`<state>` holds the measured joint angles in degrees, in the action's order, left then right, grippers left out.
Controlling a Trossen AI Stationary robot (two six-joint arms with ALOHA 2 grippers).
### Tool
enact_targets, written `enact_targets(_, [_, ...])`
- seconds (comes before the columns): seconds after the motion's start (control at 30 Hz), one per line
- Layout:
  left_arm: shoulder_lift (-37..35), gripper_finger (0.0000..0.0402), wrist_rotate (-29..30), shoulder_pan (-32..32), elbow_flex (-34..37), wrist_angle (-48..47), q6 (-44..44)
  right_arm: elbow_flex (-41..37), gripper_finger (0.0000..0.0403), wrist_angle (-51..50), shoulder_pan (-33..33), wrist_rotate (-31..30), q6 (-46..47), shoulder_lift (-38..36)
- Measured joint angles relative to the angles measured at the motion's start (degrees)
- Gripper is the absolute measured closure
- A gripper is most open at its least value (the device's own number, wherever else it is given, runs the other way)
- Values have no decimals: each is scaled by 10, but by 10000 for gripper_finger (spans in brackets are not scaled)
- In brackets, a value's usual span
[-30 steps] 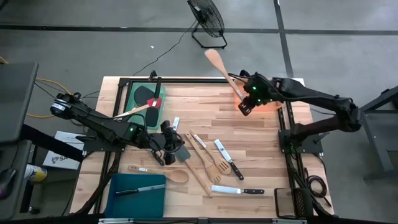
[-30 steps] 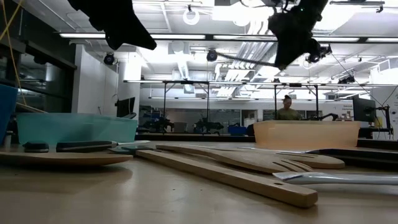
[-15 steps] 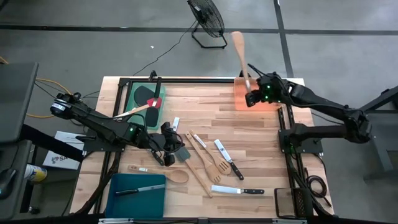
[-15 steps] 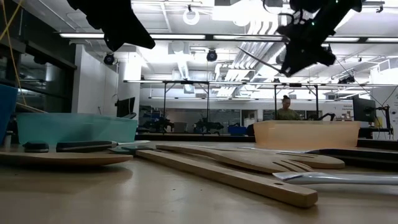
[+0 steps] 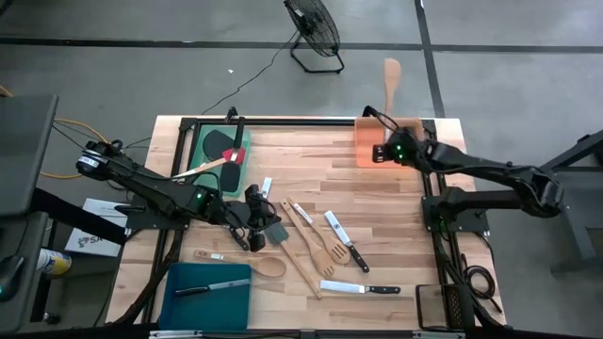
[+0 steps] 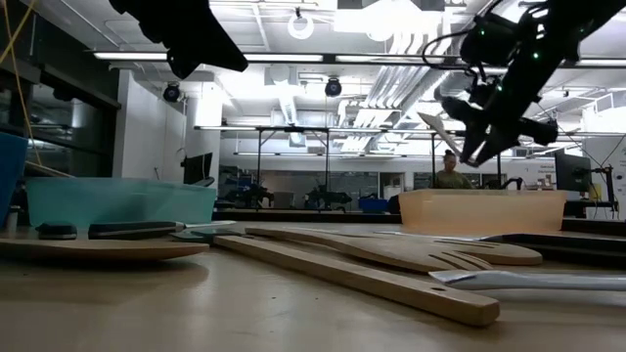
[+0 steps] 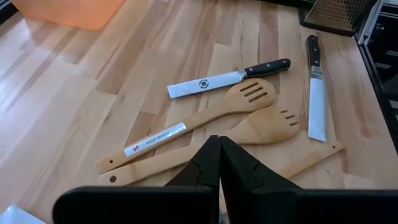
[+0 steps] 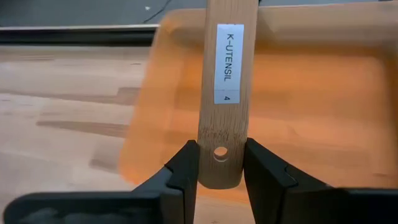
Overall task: Pick & Place Kitchen Items
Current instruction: Put the brown wooden turner into the orange bin
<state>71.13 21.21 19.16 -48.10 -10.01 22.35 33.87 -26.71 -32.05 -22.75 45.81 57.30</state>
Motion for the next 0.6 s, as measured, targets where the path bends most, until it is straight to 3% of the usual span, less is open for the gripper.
enact_targets(0.17, [0,401,-1,0,0,0,0,-21,310,33,-2,-36,52,-1])
enact_targets(0.6, [0,401,6,0,0,6,20,-152,310,456,80,-80,231,-3])
